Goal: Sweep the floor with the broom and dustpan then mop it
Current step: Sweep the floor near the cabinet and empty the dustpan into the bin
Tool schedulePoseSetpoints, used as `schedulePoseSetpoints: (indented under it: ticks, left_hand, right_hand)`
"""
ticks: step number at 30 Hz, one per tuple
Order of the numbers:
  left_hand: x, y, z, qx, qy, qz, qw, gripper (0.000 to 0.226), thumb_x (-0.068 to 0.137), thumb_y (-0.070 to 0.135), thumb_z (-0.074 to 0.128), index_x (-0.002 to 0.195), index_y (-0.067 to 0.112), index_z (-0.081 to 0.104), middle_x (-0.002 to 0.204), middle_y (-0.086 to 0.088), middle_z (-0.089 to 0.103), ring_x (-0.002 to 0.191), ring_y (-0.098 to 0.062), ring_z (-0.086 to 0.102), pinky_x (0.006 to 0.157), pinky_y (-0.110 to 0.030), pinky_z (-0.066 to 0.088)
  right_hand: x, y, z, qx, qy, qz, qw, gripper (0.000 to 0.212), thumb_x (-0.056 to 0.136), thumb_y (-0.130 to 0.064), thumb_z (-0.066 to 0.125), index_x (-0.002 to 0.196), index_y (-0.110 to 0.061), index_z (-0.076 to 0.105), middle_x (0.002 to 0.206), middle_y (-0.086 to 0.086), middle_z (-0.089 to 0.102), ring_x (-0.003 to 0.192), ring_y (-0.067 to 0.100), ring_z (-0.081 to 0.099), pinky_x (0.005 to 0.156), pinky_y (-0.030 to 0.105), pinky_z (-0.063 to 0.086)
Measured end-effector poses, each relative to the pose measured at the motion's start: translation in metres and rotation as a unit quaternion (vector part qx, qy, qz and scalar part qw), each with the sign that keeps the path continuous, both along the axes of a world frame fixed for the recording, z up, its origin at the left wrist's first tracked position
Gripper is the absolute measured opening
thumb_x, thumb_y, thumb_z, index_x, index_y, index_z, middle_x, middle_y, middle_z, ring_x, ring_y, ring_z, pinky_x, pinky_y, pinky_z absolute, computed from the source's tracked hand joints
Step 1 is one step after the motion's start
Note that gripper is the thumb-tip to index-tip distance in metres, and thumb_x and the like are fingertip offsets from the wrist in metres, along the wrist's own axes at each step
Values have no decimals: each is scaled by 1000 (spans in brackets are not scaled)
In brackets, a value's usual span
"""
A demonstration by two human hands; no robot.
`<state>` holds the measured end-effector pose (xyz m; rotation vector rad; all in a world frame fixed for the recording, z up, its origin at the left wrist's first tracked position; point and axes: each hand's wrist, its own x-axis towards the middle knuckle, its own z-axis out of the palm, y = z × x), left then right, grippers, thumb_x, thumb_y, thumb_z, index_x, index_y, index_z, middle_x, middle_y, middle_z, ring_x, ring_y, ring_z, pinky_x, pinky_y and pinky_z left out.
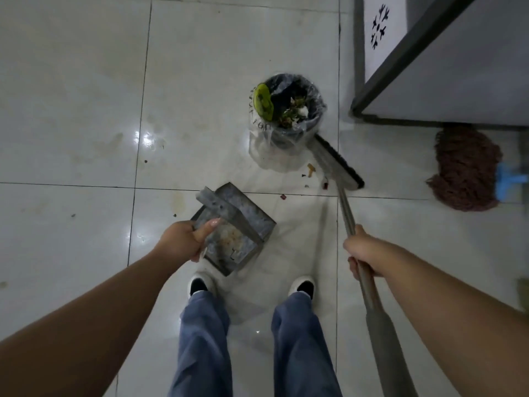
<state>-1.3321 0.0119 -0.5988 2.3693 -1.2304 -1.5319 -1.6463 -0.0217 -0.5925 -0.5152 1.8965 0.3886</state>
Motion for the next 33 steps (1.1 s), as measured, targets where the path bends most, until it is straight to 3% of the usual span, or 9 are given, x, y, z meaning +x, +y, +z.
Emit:
schedulePoseSetpoints:
  ticks: [7, 12, 16, 18, 19, 21, 24, 28, 33]
  left_hand:
    - [-5, 4, 19, 40, -7, -83, 996, 58, 85, 54, 51, 46, 10, 47, 30, 3, 46, 43, -14, 51, 53, -23, 36]
    - [-3, -3, 29, 44, -30, -113, 992, 56, 83, 56, 53, 55, 7, 50, 42, -5, 51, 46, -16, 52, 53, -21, 38]
    - [2, 3, 30, 52, -45, -143, 987, 54, 83, 55, 54, 55, 9, 50, 44, -5, 49, 49, -17, 50, 53, -22, 38]
    - [7, 6, 33, 38, -56, -149, 987, 51, 82, 56, 54, 56, 12, 52, 45, -3, 49, 49, -16, 50, 50, -23, 36]
    - [11, 7, 34, 30, -61, -150, 986, 50, 82, 56, 54, 57, 13, 53, 47, -2, 49, 49, -15, 50, 49, -23, 35]
    - [20, 7, 39, 29, -62, -148, 987, 49, 81, 58, 53, 61, 14, 55, 50, -2, 52, 52, -15, 51, 49, -23, 35]
    - [34, 6, 46, 42, -30, -128, 990, 50, 81, 60, 53, 64, 13, 57, 49, -3, 55, 52, -17, 53, 53, -24, 38]
    - [49, 4, 49, 32, 24, -67, 997, 53, 80, 61, 51, 54, 15, 53, 39, 1, 52, 43, -15, 50, 52, -25, 38]
    - [65, -3, 46, 49, 24, -85, 995, 60, 86, 59, 46, 55, 8, 52, 39, -4, 50, 41, -17, 48, 52, -26, 38]
  right_hand:
    - [-49, 51, 66, -84, -52, -57, 994, 23, 96, -13, 47, 117, -22, 51, 53, 8, 42, 24, 11, 37, 34, 15, 36]
    - [-49, 21, 69, -136, 15, -119, 983, 13, 101, -31, 35, 107, -29, 46, 57, 9, 42, 33, 15, 39, 30, 15, 37]
    - [-38, -19, 38, -33, 53, -102, 993, 32, 101, -22, 33, 78, -5, 45, 60, 9, 38, 46, 17, 35, 28, 14, 37]
    - [-24, -22, 22, -20, 16, -65, 998, 36, 101, -17, 31, 68, -5, 36, 63, 7, 37, 51, 15, 35, 27, 11, 32]
    - [-12, -18, 20, -11, -5, -28, 1000, 33, 101, -15, 30, 70, -4, 37, 65, 7, 37, 52, 14, 35, 32, 18, 37]
    - [8, 4, 21, 2, -10, 6, 1000, 16, 100, -15, 32, 101, -3, 44, 68, 9, 42, 54, 16, 41, 47, 24, 41]
    - [33, 45, 32, 25, -41, 13, 999, 41, 97, -18, 36, 137, -21, 28, 75, 12, 46, 57, 20, 45, 54, 29, 42]
    - [55, 79, 56, -5, -86, -9, 996, 35, 97, -11, 38, 132, -13, 39, 63, 6, 40, 49, 15, 39, 39, 23, 38]
    - [41, 84, 96, -70, -74, -213, 972, 6, 96, -11, 45, 95, -10, 50, 41, 5, 39, 24, 10, 35, 32, 13, 34]
